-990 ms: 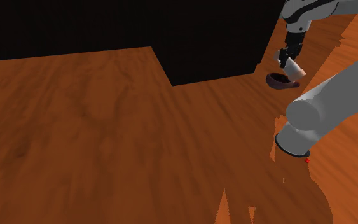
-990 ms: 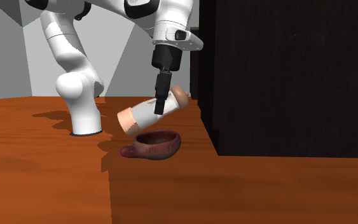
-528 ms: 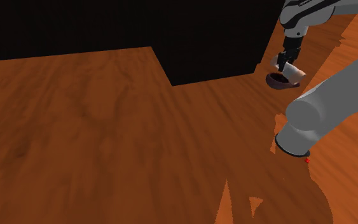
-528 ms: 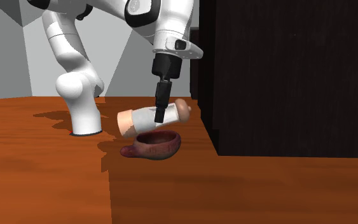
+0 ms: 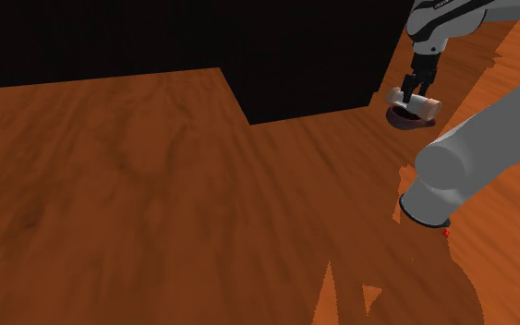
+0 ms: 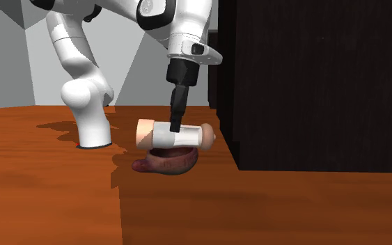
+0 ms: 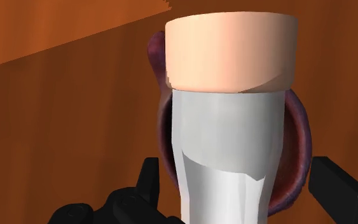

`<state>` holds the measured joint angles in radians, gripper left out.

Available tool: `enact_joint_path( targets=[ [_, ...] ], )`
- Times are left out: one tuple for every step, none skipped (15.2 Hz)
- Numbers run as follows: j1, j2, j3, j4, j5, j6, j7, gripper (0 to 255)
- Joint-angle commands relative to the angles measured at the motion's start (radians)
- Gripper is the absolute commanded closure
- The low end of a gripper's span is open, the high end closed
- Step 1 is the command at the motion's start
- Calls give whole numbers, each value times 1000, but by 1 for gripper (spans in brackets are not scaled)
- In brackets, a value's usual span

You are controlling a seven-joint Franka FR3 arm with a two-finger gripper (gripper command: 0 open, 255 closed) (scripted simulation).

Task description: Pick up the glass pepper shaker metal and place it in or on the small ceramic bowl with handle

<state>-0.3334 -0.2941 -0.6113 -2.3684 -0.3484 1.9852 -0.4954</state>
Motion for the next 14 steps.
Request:
enact_joint_path(
  targets=[
    [0,0,0,0,0,0,0,0],
    [0,0,0,0,0,0,0,0],
    [3,-11,9,25,3,-36,1,0],
    [5,-19,18,52,7,-71,1,0],
    [8,-26,26,79,11,-106,1,0],
    [11,-31,32,102,14,-133,1,0],
    [11,-31,33,102,14,-133,1,0],
    [11,-31,33,101,14,-133,1,0],
    [11,-31,33,101,14,-133,1,0],
    [11,-31,33,102,14,-133,1,0],
    [11,-31,33,102,14,-133,1,0],
    [11,-31,33,102,14,-133,1,0],
    [11,-31,33,102,14,-133,1,0],
    [11,-31,33,102,14,-133,1,0]
  ],
)
